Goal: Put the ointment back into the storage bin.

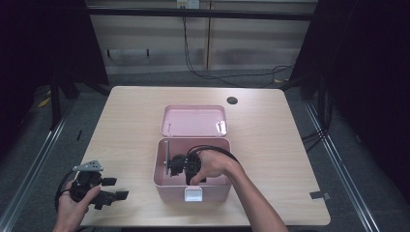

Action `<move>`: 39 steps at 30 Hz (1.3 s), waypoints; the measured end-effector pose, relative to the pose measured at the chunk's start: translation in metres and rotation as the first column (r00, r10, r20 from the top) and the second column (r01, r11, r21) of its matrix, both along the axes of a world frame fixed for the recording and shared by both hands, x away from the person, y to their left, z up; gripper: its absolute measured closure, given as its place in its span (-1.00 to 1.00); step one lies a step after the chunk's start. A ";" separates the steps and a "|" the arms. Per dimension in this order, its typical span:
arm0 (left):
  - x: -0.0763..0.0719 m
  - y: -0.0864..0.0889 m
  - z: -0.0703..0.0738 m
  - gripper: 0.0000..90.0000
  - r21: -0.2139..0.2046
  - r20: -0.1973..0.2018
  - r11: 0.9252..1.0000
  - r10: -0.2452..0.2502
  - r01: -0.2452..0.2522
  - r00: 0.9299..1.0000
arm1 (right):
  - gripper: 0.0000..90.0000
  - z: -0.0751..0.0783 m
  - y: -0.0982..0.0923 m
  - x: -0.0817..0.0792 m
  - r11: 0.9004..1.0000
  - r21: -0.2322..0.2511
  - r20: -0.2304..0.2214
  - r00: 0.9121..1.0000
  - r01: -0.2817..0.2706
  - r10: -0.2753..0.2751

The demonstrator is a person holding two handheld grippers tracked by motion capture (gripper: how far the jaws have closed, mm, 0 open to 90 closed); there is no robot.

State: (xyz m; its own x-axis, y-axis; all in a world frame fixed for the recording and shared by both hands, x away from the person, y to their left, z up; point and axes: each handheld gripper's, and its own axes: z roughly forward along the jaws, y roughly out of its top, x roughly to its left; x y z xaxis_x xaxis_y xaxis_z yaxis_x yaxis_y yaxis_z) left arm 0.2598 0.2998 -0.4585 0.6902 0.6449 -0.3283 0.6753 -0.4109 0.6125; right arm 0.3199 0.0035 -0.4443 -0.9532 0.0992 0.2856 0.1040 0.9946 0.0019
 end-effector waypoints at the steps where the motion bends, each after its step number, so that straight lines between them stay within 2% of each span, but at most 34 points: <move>1: 0.000 0.000 0.000 -0.59 0.000 -0.001 1.000 0.000 0.000 1.000 | 0.58 -0.001 0.000 0.000 1.000 0.006 -0.006 1.000 0.000 0.000; 4: -0.001 0.000 0.000 -0.59 -0.002 -0.002 1.000 0.002 -0.002 1.000 | 0.58 -0.002 0.000 0.000 1.000 0.000 -0.008 1.000 0.000 0.000; 5: -0.001 0.000 0.001 -0.59 -0.001 0.003 1.000 0.001 -0.001 1.000 | 0.58 -0.005 -0.001 0.001 1.000 -0.020 -0.012 1.000 0.011 -0.011; 6: -0.001 0.000 0.001 -0.59 -0.001 0.003 1.000 0.001 -0.001 1.000 | 0.58 -0.006 -0.001 0.001 1.000 -0.016 -0.025 1.000 0.012 -0.012; 11: 0.000 -0.001 0.000 -0.59 0.004 0.004 1.000 0.000 0.000 1.000 | 0.58 -0.007 -0.001 0.002 1.000 -0.013 -0.030 1.000 0.005 -0.005; 12: -0.001 -0.001 0.000 -0.59 0.003 0.004 1.000 0.000 0.000 1.000 | 0.58 -0.008 -0.001 0.001 1.000 0.003 -0.037 0.999 0.010 -0.010; 16: -0.001 -0.001 0.000 -0.59 0.002 0.003 1.000 -0.001 0.001 1.000 | 0.55 -0.005 -0.001 0.001 1.000 -0.009 -0.026 1.000 0.009 -0.009; 17: -0.001 -0.001 0.000 -0.59 0.001 0.003 1.000 0.000 0.000 1.000 | 0.54 -0.004 -0.002 0.003 1.000 -0.009 -0.034 0.999 0.030 -0.030; 19: -0.001 -0.001 0.000 -0.59 -0.002 0.000 1.000 0.002 -0.002 1.000 | 0.52 -0.001 -0.003 0.003 0.999 -0.005 -0.015 0.999 0.031 -0.032; 24: -0.001 -0.001 0.001 -0.59 -0.004 0.008 1.000 0.004 -0.004 1.000 | 0.49 0.005 -0.006 0.003 0.999 0.006 -0.008 0.999 0.047 -0.047; 26: -0.001 -0.001 0.001 -0.59 -0.001 0.005 1.000 -0.001 0.001 1.000 | 0.47 0.010 -0.009 0.005 0.998 0.014 0.025 0.998 0.060 -0.061; 29: -0.001 -0.001 0.001 -0.59 -0.002 0.007 1.000 0.006 -0.006 1.000 | 0.46 0.017 -0.013 0.004 0.996 0.046 0.023 0.997 0.079 -0.080; 39: -0.001 -0.001 0.001 -0.59 0.001 0.008 1.000 0.002 -0.002 1.000 | 0.42 0.030 -0.024 0.001 0.992 0.076 0.051 0.993 0.106 -0.110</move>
